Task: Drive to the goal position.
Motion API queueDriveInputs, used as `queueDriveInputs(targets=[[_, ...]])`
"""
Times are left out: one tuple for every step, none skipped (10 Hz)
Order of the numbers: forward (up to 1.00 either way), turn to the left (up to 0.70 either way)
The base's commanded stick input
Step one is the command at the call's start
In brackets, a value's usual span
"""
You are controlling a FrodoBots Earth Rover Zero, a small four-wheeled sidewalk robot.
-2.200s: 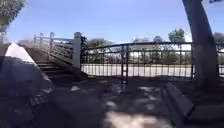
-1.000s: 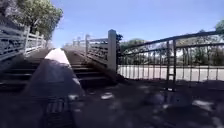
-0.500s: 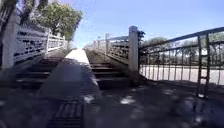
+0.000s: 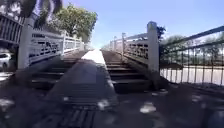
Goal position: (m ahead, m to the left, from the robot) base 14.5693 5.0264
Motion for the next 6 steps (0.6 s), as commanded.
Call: queueDriveInputs(targets=[[0.45,0.00],[0.45,0.00],[0.45,0.00],[0.42,0.00],[0.41,0.06],[0.41,0.25]])
